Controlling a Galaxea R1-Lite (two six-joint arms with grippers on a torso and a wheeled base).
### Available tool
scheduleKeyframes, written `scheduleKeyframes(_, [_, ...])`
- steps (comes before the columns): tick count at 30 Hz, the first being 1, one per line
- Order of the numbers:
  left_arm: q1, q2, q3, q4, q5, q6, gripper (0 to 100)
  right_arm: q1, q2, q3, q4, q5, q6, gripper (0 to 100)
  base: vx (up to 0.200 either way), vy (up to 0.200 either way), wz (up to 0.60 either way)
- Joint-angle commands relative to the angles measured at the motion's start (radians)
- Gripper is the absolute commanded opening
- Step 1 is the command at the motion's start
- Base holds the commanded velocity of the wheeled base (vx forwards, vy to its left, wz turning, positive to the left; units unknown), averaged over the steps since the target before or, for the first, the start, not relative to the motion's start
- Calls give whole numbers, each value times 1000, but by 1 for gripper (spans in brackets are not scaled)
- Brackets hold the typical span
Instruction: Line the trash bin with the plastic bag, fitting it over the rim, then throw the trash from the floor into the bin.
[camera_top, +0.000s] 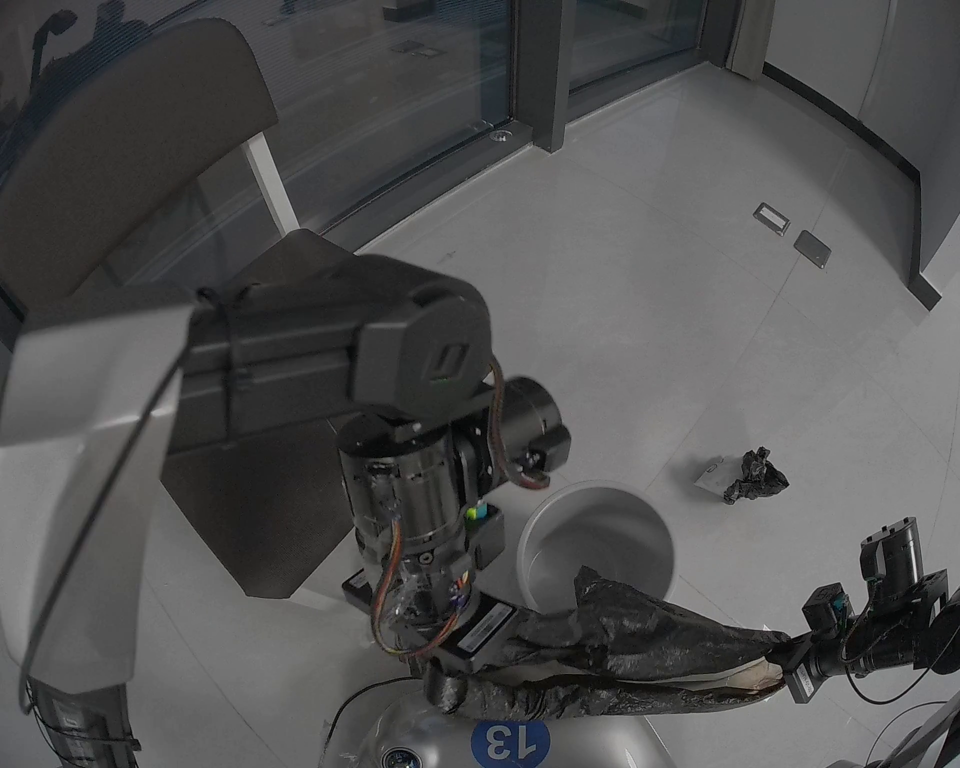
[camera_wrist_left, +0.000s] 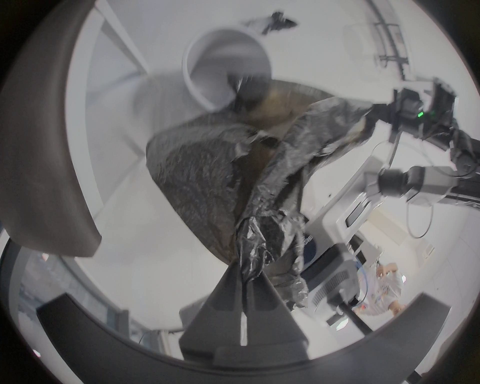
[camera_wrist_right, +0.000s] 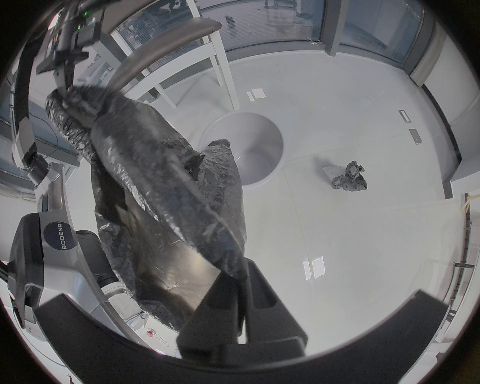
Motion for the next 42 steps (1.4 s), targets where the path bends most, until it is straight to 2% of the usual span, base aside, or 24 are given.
scheduleKeyframes(1, [-12,-90,0,-239,-18,-52,0,12,-2,1,-1,-1,-1,0,0,0,0])
scheduleKeyframes(2, [-12,-90,0,-239,-18,-52,0,12,-2,1,-1,-1,-1,0,0,0,0])
scheduleKeyframes(3, [-34,-100,0,-371,-24,-81,0,13,-3,0,-2,-1,-1,0,0,0,0])
scheduleKeyframes(5, [-46,-115,0,-446,-27,-85,0,13,-5,0,-2,-1,-1,0,0,0,0])
scheduleKeyframes(10, [-60,-172,0,-494,-29,-21,0,13,-5,6,-1,-1,-1,0,0,0,0])
scheduleKeyframes(12, [-55,-202,0,-674,-26,-10,0,13,-5,7,-1,-1,-1,0,0,0,0])
scheduleKeyframes(13, [-54,-215,55,-784,-21,-9,0,13,-3,7,-1,-1,-1,0,0,0,0])
scheduleKeyframes(16, [-60,-258,376,-1215,57,-7,0,13,-3,6,-1,-1,1,0,0,0,0])
scheduleKeyframes(17, [-63,-261,426,-1292,72,-10,0,13,-3,6,-1,-1,1,0,0,0,0])
scheduleKeyframes(18, [-63,-261,426,-1292,72,-10,0,13,-3,6,-1,-1,1,0,0,0,0])
scheduleKeyframes(19, [-80,-256,558,-1505,98,-18,0,12,-5,6,-1,-1,1,0,0,0,0])
scheduleKeyframes(23, [-89,-245,569,-1514,101,-72,0,6,-6,3,-1,-1,1,0,0,0,0])
scheduleKeyframes(24, [-91,-242,572,-1516,103,-130,0,3,-20,-3,-2,-1,1,0,0,0,0])
scheduleKeyframes(26, [-89,-242,575,-1516,103,-161,0,0,-32,-8,-1,-1,-1,0,0,0,0])
scheduleKeyframes(27, [-86,-241,590,-1519,106,-219,0,-5,-55,-20,1,-1,-1,0,0,0,0])
scheduleKeyframes(28, [-83,-238,604,-1520,109,-234,0,-5,-63,-31,3,-1,-1,0,0,0,0])
scheduleKeyframes(36, [-71,-225,661,-1525,108,-285,0,-8,-78,-112,13,1,1,0,0,0,0])
scheduleKeyframes(38, [-75,-207,704,-1533,98,-325,0,-8,-78,-114,16,1,-1,0,0,0,0])
scheduleKeyframes(42, [-77,-158,725,-1595,98,-346,0,-11,-103,-126,104,1,-24,0,0,0,0])
